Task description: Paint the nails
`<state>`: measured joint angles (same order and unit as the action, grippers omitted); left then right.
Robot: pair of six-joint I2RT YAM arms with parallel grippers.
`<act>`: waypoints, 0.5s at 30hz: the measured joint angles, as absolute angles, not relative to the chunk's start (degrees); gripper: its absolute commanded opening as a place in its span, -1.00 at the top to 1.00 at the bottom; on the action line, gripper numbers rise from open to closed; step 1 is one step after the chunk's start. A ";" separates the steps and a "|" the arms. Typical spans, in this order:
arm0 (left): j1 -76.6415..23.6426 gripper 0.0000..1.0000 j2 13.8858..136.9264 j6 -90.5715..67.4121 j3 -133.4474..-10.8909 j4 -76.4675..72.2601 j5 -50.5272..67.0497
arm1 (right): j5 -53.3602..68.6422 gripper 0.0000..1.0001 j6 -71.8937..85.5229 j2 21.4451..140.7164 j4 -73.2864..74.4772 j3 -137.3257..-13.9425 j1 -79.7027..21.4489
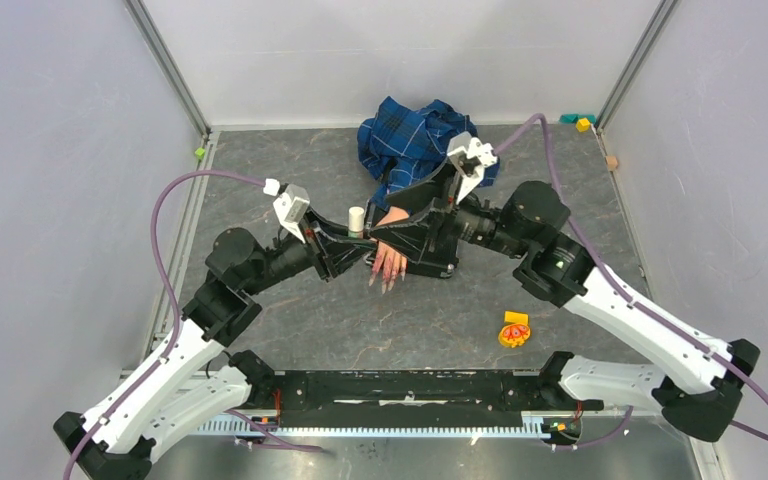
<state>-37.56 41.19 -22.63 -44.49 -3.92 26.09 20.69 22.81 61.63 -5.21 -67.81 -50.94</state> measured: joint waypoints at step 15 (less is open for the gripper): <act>-37.19 0.96 42.48 -22.22 -44.51 1.54 19.46 | 19.18 -0.27 29.98 68.88 -7.16 -66.08 -51.75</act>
